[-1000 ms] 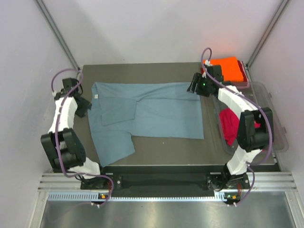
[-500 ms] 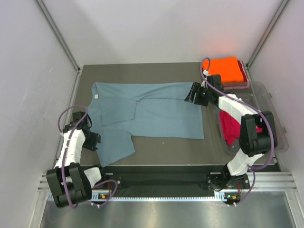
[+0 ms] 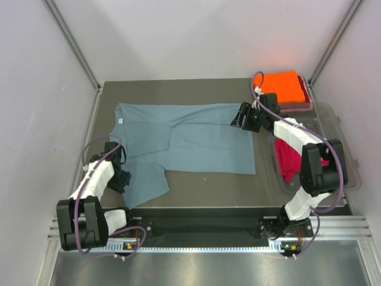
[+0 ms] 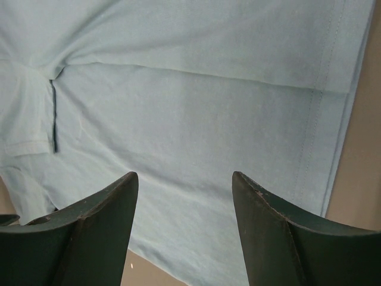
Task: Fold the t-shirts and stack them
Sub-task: Fold the tshirt
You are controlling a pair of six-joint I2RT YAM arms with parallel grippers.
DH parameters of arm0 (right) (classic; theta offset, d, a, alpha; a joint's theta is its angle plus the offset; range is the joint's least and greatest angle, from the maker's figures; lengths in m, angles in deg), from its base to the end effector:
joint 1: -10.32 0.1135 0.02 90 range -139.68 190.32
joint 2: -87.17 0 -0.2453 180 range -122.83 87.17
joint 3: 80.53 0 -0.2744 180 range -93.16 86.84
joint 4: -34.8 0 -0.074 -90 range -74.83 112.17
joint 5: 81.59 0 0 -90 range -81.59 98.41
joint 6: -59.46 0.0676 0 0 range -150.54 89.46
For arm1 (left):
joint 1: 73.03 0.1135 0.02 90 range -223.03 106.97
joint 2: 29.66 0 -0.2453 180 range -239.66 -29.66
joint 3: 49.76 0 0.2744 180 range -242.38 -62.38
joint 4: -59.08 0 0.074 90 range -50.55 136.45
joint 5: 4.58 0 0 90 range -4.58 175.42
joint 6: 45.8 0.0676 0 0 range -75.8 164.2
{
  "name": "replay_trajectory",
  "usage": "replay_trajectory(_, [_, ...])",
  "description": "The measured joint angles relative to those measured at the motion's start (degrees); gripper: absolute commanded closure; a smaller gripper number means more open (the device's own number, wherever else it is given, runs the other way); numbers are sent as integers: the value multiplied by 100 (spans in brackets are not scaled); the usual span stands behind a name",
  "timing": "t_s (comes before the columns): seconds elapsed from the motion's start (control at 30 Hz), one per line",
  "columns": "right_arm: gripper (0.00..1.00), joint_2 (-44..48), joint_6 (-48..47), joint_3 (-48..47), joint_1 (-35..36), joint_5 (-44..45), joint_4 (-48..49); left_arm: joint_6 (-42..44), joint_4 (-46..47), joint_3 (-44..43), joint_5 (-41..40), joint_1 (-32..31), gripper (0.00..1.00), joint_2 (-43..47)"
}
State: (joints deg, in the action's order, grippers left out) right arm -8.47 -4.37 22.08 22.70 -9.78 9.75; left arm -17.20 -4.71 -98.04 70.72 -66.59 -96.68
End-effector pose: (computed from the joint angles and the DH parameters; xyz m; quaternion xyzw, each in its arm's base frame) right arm 0.3914 0.1075 0.1769 0.0466 0.9075 0.2662 0.3215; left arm 0.1990 0.0397 0.1130 -0.5592 0.8166 0.0834 0.1162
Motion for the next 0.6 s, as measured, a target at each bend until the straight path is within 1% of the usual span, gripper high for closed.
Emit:
replay_trajectory(0.43, [35, 0, 0, 0, 0, 11, -2, -243, 142, 417, -101, -76, 56, 208])
replay_trajectory(0.5, [35, 0, 0, -2, 0, 11, -4, -289, 199, 503, -85, -76, 59, 328])
replay_trajectory(0.53, [35, 0, 0, -2, 0, 11, -7, -304, 236, 546, -83, -79, 59, 385])
replay_trajectory(0.6, [36, 0, 0, 0, 0, 17, -9, -352, 282, 614, -83, -87, 68, 501])
